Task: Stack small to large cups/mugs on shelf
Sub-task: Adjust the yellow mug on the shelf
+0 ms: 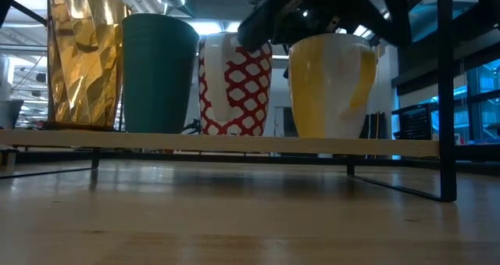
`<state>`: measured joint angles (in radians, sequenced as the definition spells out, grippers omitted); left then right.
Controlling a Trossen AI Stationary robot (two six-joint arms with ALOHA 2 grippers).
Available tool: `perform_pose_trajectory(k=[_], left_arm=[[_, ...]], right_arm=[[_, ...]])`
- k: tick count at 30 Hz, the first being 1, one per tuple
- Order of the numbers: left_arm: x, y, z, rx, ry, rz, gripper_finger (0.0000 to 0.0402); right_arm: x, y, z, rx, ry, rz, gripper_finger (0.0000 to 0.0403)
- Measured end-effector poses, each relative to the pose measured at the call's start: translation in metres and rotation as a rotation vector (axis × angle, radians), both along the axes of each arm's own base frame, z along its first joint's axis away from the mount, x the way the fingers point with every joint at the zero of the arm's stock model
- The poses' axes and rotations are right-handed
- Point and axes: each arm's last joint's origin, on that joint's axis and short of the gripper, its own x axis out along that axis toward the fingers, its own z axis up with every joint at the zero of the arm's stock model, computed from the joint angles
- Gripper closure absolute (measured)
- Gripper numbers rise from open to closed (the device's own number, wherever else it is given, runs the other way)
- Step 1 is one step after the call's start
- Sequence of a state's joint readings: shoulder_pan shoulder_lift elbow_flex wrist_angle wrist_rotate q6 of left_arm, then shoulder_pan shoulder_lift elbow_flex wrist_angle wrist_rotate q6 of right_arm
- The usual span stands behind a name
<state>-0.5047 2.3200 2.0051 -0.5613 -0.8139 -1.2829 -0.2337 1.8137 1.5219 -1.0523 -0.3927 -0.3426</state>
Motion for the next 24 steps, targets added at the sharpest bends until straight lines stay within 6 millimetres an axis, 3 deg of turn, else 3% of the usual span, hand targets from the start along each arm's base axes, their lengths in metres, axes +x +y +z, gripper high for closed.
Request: perform_pose_trajectory(k=[24], left_arm=[[-0.003,0.013,-0.005,0.039,0.063,0.066,0.0401]], right_arm=[[0.001,0.0,0.0,-0.005,-0.017,0.003,0.039]])
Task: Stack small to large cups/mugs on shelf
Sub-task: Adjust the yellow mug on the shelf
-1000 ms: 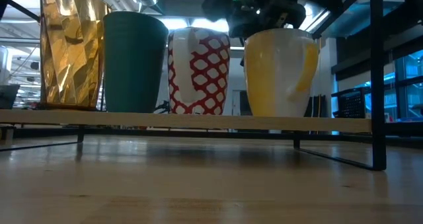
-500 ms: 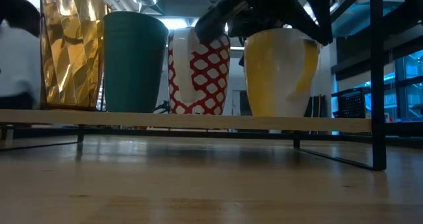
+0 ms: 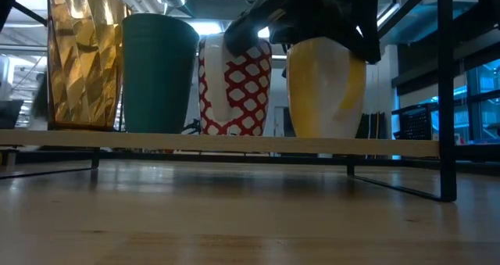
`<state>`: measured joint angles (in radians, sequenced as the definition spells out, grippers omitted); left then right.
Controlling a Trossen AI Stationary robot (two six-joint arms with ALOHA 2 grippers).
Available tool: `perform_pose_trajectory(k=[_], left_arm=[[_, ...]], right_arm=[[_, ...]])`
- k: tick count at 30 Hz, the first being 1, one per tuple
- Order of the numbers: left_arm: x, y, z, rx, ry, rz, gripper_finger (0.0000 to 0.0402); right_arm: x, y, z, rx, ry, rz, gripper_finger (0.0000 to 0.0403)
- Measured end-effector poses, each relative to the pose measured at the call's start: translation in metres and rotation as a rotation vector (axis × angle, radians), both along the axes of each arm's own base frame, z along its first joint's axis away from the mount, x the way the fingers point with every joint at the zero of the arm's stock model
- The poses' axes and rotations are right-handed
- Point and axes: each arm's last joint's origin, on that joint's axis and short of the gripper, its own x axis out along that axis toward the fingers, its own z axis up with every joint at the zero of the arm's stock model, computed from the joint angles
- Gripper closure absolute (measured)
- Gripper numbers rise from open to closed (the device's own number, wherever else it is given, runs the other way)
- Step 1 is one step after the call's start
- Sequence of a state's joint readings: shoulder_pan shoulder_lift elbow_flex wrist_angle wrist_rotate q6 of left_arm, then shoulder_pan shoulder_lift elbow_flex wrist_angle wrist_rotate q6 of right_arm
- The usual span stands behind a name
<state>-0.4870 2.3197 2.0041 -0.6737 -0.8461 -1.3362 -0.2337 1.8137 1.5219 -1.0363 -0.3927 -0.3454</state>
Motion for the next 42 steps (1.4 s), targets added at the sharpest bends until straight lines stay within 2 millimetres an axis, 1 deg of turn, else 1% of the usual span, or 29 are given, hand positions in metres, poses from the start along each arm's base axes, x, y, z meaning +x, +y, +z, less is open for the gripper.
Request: perform_pose_trajectory(k=[5,12,16,24,30,34,38,42], left_arm=[[-0.001,-0.003,0.0,-0.035,0.001,-0.006,0.0401],[-0.006,-0.011,-0.001,-0.046,-0.006,-0.009,0.0401],[-0.011,-0.012,-0.002,-0.03,-0.01,0.038,0.0401],[-0.013,-0.012,-0.003,-0.025,-0.013,0.053,0.0401],[-0.012,-0.012,-0.002,-0.025,-0.018,0.055,0.0401],[-0.01,-0.013,0.006,-0.015,-0.062,0.046,0.0401],[-0.008,-0.014,0.024,0.026,-0.08,0.018,0.0401],[-0.011,-0.012,0.036,0.077,-0.03,0.0,0.0401]], right_arm=[[0.0,0.0,0.0,0.001,0.0,0.0,0.0399],[-0.002,0.001,0.0,0.025,0.014,0.005,0.039],[-0.003,0.003,0.0,0.1,0.011,0.024,0.0398],[-0.006,0.006,0.0,0.137,0.041,0.032,0.0393],[-0.007,0.007,0.0,0.148,0.059,0.034,0.0399],[-0.008,0.008,0.0,0.164,0.062,0.037,0.0395],[-0.008,0.009,0.001,0.2,0.056,0.042,0.0392],[-0.009,0.01,0.001,0.205,0.069,0.042,0.0398]])
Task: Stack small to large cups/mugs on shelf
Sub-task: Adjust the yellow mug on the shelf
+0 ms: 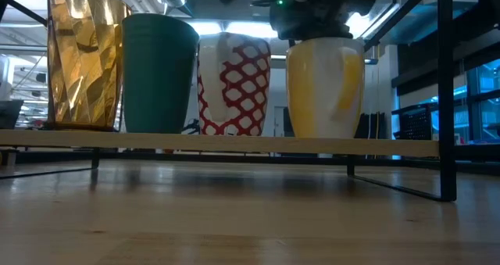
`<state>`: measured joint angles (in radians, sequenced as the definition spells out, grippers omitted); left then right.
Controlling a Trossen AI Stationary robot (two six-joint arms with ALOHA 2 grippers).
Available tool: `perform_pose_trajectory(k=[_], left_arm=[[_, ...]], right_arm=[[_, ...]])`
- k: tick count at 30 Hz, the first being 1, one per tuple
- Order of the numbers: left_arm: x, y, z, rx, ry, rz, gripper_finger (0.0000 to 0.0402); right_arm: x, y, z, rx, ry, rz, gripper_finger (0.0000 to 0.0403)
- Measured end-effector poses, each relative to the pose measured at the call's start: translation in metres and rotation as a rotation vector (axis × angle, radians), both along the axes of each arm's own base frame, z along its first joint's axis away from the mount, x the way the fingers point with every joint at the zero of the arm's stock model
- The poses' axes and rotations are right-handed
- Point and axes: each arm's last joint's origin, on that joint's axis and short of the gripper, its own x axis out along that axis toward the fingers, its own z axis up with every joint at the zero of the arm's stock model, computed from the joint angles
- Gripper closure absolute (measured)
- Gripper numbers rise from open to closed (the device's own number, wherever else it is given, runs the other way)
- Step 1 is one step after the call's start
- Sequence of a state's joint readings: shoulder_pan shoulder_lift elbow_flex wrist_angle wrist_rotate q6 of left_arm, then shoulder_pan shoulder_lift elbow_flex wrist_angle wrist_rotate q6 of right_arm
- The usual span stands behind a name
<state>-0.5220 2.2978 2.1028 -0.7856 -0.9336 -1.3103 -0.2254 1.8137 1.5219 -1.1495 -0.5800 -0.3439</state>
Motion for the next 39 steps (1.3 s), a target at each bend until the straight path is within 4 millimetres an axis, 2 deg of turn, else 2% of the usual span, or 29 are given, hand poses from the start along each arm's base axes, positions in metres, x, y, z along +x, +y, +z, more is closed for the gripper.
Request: perform_pose_trajectory(k=[8,12,19,26,39], left_arm=[[-0.03,0.006,0.015,0.008,0.13,0.138,0.0401],[-0.046,-0.005,0.016,-0.037,0.175,0.147,0.0401],[-0.069,-0.031,0.016,-0.126,0.133,0.192,0.0401],[-0.093,-0.041,0.014,-0.177,0.217,0.258,0.0401],[-0.095,-0.043,0.01,-0.192,0.225,0.265,0.0401]], right_arm=[[0.0,0.01,0.0,0.005,0.019,0.027,0.0396],[0.001,0.013,0.0,0.004,0.018,0.036,0.04],[0.001,0.014,0.0,0.003,0.017,0.037,0.0395],[0.001,0.013,0.0,0.003,0.016,0.036,0.0398],[-0.001,0.015,0.0,0.011,0.047,0.021,0.0394]])
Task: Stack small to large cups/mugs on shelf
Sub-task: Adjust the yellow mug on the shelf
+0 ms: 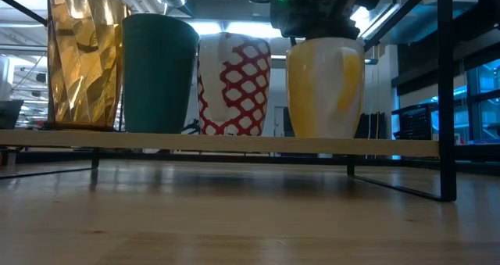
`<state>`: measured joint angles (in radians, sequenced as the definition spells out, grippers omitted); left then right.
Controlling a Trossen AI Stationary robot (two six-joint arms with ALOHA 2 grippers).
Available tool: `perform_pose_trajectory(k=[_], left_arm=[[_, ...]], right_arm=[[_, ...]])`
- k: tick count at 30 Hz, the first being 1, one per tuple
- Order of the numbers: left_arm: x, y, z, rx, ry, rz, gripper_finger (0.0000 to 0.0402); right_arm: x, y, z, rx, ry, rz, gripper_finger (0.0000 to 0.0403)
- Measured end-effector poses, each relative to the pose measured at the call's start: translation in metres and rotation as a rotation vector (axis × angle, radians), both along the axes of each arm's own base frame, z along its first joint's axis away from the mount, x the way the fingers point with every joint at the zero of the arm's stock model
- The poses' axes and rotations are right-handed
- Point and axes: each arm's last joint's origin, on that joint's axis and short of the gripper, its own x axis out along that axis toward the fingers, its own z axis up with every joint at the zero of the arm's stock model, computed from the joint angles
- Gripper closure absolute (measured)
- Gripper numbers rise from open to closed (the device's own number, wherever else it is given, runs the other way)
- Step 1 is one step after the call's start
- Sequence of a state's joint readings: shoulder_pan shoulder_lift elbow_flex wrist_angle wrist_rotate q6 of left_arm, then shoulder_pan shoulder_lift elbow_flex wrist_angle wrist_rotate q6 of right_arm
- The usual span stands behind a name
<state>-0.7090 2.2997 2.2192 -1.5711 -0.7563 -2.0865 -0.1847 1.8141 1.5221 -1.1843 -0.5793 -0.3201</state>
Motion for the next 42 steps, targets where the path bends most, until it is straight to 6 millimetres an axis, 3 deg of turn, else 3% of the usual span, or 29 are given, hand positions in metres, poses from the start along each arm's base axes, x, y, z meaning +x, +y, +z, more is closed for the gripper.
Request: perform_pose_trajectory(k=[20,35,42], left_arm=[[-0.001,0.0,-0.005,0.021,0.005,0.002,0.0401],[-0.007,-0.007,-0.006,0.003,0.026,-0.02,0.0401],[-0.008,-0.003,-0.019,0.043,0.105,-0.046,0.0401]], right_arm=[[0.002,0.018,0.0,-0.013,0.002,0.049,0.0393],[-0.001,-0.01,0.001,-0.099,-0.016,-0.009,0.0393],[0.005,0.009,0.02,-0.114,-0.113,0.045,0.0393]])
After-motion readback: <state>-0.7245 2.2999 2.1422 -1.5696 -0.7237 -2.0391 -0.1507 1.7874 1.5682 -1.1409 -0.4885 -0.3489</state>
